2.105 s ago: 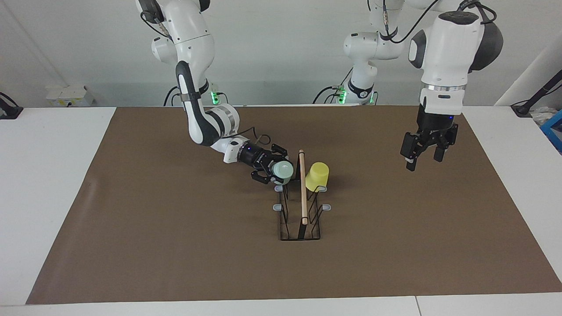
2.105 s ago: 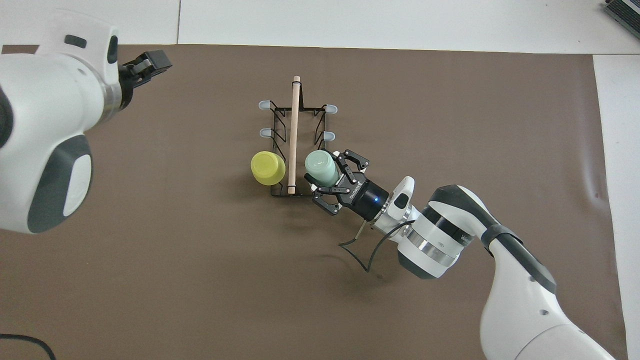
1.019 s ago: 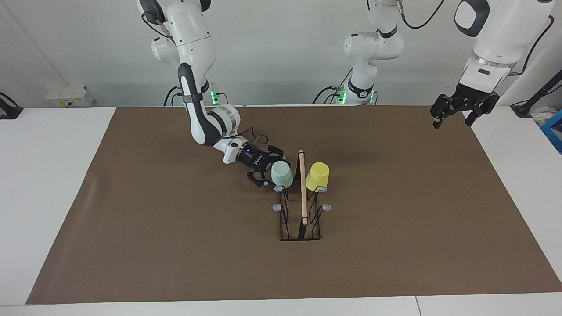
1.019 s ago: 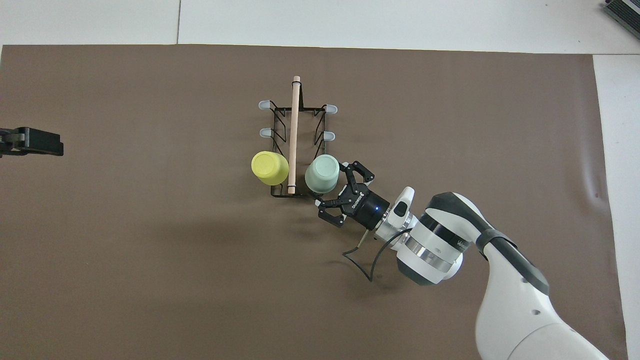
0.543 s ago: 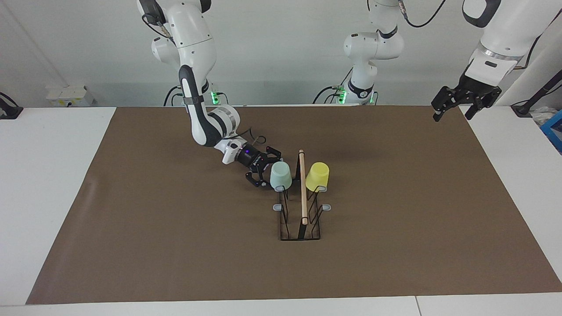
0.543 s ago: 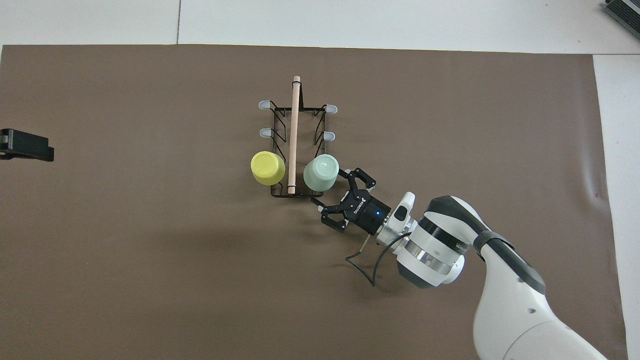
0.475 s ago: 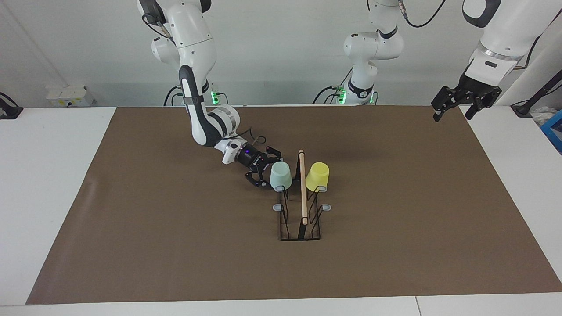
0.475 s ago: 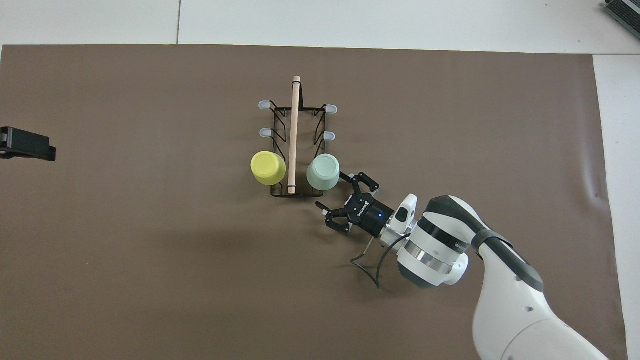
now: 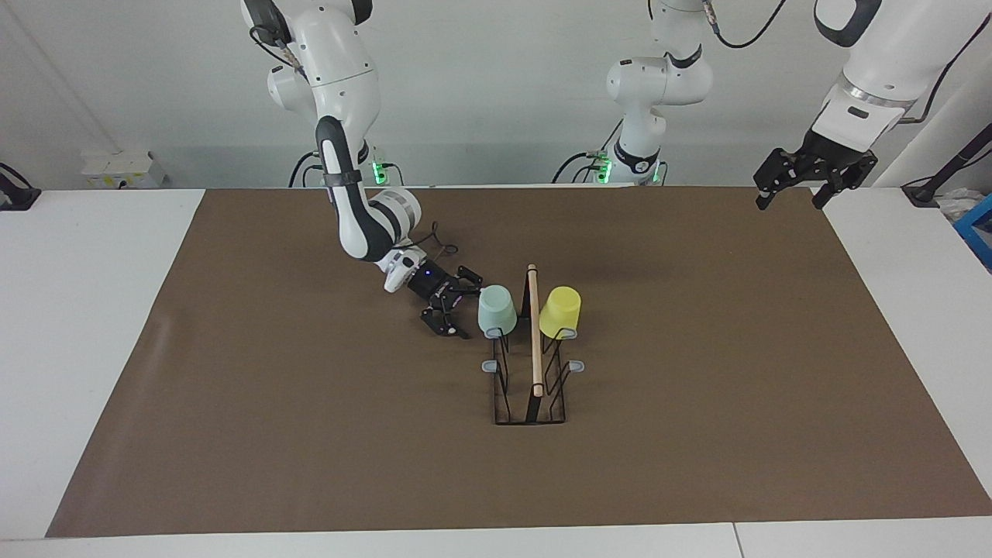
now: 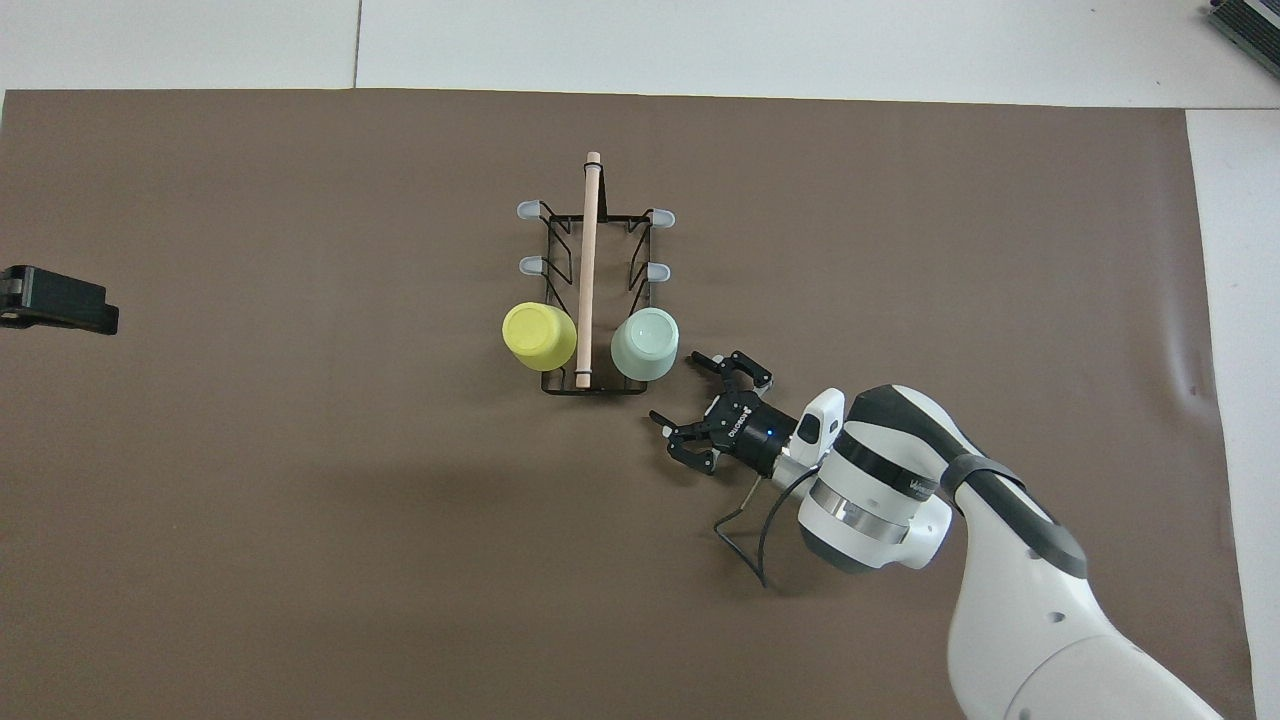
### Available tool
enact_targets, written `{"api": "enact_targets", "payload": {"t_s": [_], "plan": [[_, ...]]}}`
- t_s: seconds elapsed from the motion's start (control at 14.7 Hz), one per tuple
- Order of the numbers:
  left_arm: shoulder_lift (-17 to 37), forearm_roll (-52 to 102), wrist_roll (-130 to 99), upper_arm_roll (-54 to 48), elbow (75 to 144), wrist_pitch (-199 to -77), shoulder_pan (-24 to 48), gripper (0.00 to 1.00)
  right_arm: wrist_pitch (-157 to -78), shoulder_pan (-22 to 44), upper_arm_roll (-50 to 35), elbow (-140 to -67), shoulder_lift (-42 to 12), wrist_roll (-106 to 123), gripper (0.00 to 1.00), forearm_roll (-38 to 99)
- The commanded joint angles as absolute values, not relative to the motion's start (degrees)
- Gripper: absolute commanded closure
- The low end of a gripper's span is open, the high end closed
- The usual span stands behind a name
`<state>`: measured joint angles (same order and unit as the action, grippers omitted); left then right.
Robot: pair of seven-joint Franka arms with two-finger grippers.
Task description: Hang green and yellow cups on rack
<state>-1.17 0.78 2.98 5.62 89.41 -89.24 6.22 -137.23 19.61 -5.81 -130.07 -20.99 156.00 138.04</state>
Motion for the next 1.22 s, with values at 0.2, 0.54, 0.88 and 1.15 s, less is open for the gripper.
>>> {"api": "enact_targets", "payload": {"t_s": [0.2, 0.54, 0.88, 1.15], "plan": [[-0.79, 1.67, 6.41, 5.36, 89.03, -89.12, 5.27, 0.00, -142.47, 18.81, -6.15, -130.69, -20.48, 158.73, 0.00, 137.20], [-0.79, 1.23, 8.44, 5.45, 89.12, -89.12, 5.27, 0.00, -149.84, 19.51, -6.42, -130.61, -14.86, 157.94, 0.00, 135.88], [-0.88, 1.23, 8.00, 5.36, 89.21, -88.86, 5.36, 0.00, -153.19, 19.34, -6.50, -128.50, -10.47, 155.75, 0.00, 125.28], [-0.88, 1.23, 8.00, 5.45, 89.21, -88.77, 5.36, 0.00, -153.19, 16.36, -6.24, -125.69, -9.23, 154.95, 0.00, 113.15]]}}
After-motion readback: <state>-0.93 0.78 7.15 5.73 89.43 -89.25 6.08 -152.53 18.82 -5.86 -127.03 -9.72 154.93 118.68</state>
